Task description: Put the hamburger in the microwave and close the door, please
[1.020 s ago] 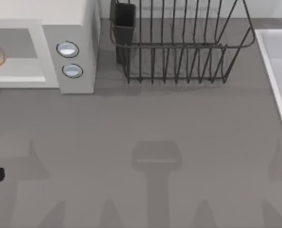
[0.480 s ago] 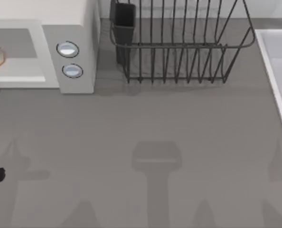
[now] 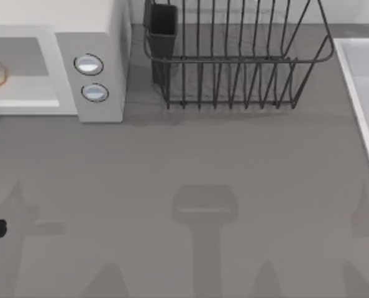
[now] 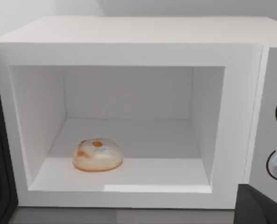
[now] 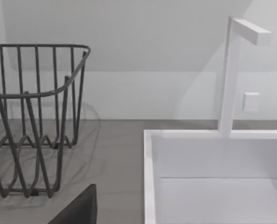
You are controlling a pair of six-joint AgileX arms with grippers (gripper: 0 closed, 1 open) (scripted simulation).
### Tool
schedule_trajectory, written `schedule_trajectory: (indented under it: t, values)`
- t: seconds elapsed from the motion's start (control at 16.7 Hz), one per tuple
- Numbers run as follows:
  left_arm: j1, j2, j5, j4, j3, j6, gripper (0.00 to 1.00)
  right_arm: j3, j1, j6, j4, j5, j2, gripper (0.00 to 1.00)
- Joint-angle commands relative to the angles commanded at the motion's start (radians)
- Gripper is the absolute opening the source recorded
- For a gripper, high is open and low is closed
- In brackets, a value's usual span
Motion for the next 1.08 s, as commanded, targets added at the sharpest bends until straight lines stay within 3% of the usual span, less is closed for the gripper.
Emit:
schedule_trajectory:
  t: [0.6, 0.9, 1.08]
  values:
    - [-0.012, -0.233, -0.012, -0.261, 0.026, -0.004, 0.00, 0.000, 0.000, 0.000, 0.000, 0.000, 0.000, 1.00]
    - [-0.013, -0.227, -0.015, -0.266, 0.025, -0.004, 0.00, 0.000, 0.000, 0.000, 0.000, 0.000, 0.000, 1.00]
    - [-0.082, -0.185, -0.084, -0.228, 0.031, -0.004, 0.00, 0.000, 0.000, 0.000, 0.000, 0.000, 0.000, 1.00]
